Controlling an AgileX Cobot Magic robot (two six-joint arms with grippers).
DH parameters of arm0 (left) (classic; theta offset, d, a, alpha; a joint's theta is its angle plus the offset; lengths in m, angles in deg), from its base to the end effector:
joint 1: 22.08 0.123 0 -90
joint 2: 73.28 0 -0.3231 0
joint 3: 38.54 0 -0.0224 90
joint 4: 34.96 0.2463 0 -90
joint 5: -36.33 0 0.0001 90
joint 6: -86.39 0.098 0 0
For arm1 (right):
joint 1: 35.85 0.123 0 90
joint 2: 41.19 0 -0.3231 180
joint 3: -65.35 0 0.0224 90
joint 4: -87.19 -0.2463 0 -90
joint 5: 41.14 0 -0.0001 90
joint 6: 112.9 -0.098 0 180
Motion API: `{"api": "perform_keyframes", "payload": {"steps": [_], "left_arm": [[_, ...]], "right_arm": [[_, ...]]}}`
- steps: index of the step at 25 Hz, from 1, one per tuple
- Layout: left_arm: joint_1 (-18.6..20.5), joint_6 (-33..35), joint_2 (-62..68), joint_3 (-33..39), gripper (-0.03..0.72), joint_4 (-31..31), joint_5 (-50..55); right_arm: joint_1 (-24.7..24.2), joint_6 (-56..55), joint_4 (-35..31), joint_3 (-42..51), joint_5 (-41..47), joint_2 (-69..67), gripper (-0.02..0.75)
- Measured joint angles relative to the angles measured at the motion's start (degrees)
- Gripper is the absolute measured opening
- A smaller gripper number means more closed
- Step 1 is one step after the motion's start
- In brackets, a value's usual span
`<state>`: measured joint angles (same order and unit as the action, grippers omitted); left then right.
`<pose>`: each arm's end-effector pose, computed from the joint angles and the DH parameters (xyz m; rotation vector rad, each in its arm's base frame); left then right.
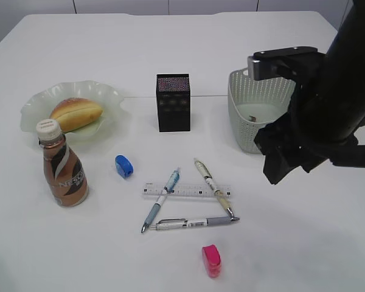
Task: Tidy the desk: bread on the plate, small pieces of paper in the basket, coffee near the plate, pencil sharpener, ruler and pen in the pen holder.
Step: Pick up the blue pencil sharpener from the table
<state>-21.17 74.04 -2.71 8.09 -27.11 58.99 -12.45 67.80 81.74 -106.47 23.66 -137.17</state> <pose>0.1850 0.0081 0.2604 -0.1512 2.4316 0.0314 0.2690 0.1256 0.3100 -0.5722 2.9090 0.1872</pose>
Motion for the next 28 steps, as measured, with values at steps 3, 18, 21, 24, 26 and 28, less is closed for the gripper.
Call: {"api": "perform_keyframes", "payload": {"steps": [3,18,21,24,26,28], "left_arm": [[-1.44,1.87,-0.14,-3.27,0.545,-3.52,13.43],[-2.84,7.43,-0.14,-14.29,0.521,-11.22,36.28],[-2.84,7.48,-0.14,-14.29,0.521,-12.86,36.4],[-2.84,7.48,-0.14,-14.29,0.521,-14.88,36.4],[-2.84,7.48,-0.14,-14.29,0.521,-15.69,36.27],[-2.84,7.57,-0.14,-14.29,0.52,-15.75,36.18]], "right_arm": [[0.0,-0.7,0.0,-1.33,-0.35,-0.13,0.451],[7.27,-5.22,-0.35,-35.93,5.5,-23.97,0.451],[8.61,-6.47,-0.35,-44.42,5.86,-30.42,0.451],[10.07,-7.13,0.92,-52.89,5.95,-36.26,0.452],[10.85,-7.25,1.45,-57.4,5.95,-39.67,0.452],[11.82,-7.32,1.74,-61.1,5.95,-42.9,0.452]]}}
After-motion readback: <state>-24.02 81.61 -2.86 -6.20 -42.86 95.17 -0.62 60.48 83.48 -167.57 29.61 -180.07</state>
